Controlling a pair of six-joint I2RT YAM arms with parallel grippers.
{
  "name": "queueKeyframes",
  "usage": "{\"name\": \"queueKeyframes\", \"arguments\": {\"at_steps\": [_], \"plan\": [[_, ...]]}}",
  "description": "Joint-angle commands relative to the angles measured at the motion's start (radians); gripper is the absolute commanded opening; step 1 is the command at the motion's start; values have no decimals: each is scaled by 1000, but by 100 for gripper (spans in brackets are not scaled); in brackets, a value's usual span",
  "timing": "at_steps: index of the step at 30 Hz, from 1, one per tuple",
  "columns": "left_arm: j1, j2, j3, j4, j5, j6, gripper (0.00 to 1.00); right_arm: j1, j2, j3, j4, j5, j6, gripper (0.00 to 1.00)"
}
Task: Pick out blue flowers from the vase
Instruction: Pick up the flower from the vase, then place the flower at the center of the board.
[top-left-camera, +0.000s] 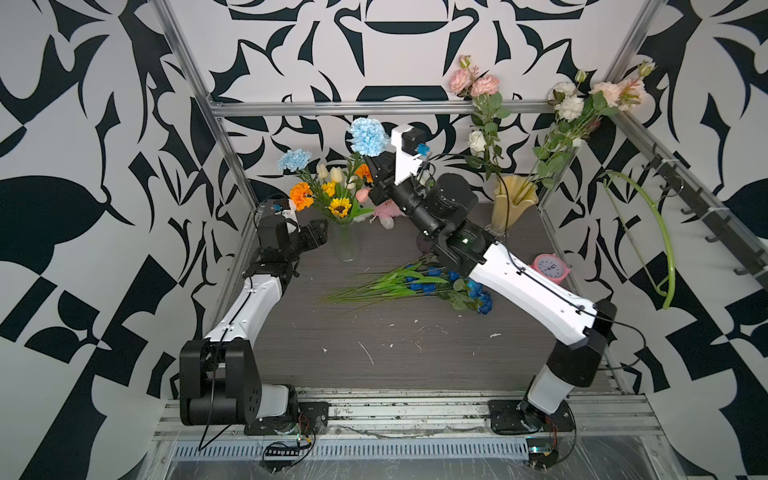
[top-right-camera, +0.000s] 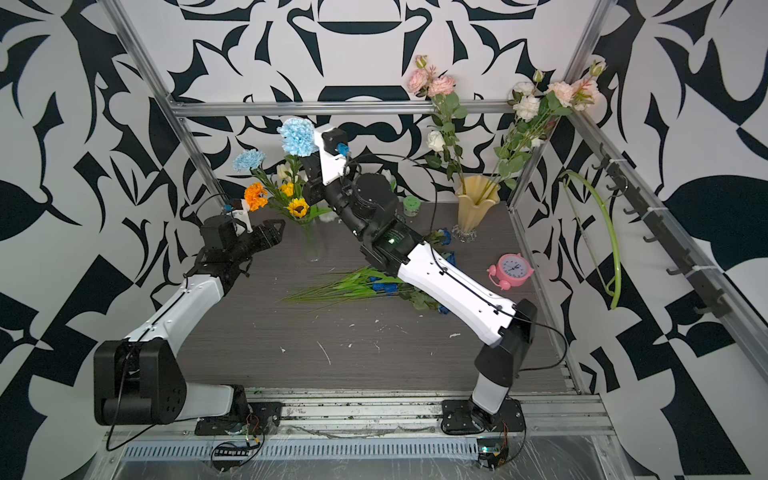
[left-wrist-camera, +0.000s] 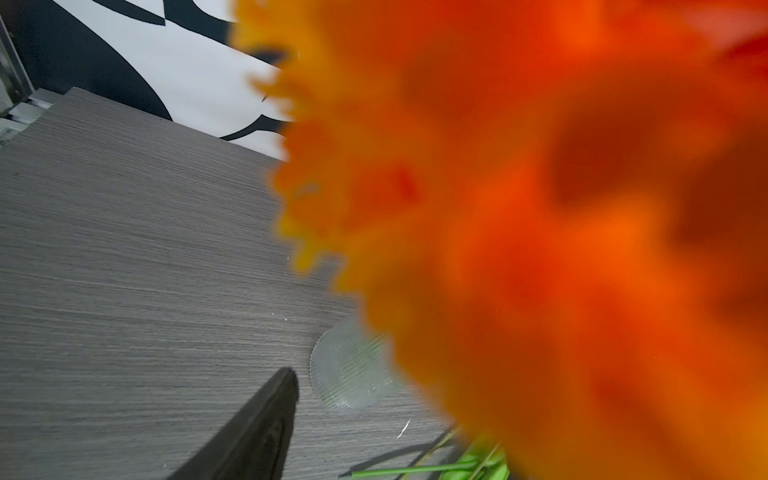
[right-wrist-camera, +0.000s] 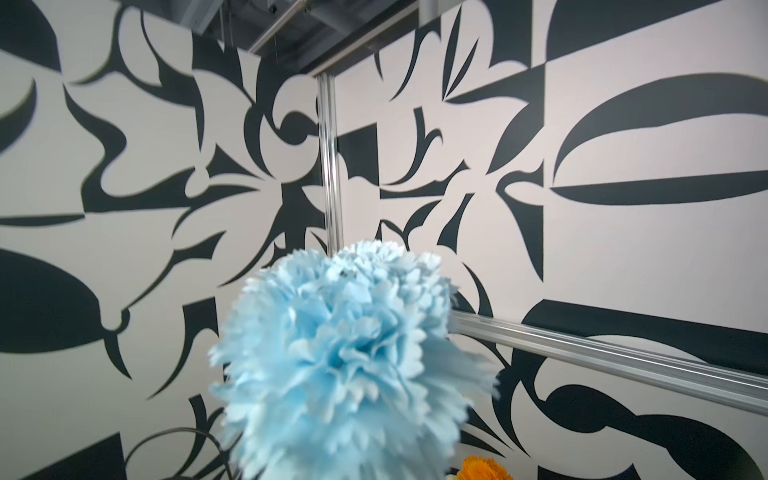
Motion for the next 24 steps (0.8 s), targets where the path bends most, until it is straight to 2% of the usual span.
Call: {"name": "queueKeyframes", "arguments": {"at_steps": [1,11,16,17,24], "plan": [[6,-20,39,-23,-13,36,78,-41,-96,-91,136,77,164,0],[8,-37,39,-30,-18,44,78,-268,-374,-465,104,68,625,0],[7,-32,44,-37,-17,44,78,-355,-489,-626,94,61,771,0],[8,-31,47,-40,-16,43,78,-374,-508,-656,92,18,802,0],[7,-45,48,-57,-26,43,78,-432,-562,-812,67,-18,956,0]]}}
